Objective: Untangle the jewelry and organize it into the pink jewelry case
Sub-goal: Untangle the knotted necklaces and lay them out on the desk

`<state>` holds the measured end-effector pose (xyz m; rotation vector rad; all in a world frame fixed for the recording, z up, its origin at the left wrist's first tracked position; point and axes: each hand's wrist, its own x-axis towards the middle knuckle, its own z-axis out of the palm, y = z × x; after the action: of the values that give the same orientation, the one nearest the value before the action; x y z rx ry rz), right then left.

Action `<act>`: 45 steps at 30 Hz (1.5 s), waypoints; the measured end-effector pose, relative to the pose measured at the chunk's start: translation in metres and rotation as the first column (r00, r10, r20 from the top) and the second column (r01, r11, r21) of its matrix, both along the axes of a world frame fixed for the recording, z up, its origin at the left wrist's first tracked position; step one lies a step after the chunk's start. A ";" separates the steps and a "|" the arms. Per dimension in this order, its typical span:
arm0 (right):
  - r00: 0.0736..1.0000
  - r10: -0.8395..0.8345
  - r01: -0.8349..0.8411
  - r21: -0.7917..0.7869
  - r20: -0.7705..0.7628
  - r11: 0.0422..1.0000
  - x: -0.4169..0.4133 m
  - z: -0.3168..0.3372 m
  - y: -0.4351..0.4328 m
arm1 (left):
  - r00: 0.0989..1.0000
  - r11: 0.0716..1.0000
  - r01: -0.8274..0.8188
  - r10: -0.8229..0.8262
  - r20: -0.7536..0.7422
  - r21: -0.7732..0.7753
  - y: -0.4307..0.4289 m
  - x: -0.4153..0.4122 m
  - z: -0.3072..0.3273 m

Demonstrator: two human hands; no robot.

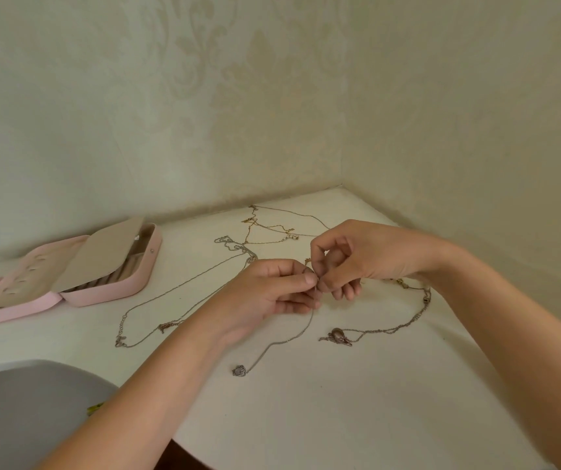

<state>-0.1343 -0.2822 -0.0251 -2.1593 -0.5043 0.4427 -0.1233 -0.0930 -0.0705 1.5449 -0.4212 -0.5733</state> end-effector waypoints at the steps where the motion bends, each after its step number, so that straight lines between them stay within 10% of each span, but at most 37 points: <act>1: 1.000 -0.005 0.006 -0.018 0.024 1.000 0.000 0.000 0.000 | 1.000 1.000 0.002 -0.002 -0.012 -0.009 0.000 0.000 0.000; 36: 0.991 0.068 -0.037 -0.246 0.116 0.969 -0.001 -0.003 -0.007 | 0.979 0.984 -0.125 0.102 0.174 0.127 -0.003 -0.004 -0.001; 45: 0.994 -0.020 0.044 -0.235 0.104 0.971 0.006 -0.007 -0.013 | 0.932 0.976 -0.191 0.146 -0.332 -0.106 -0.001 0.004 0.008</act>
<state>-0.1287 -0.2954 -0.0316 -2.4267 -0.4924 0.3938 -0.1191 -0.0940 -0.0630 1.3104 -0.0730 -0.6359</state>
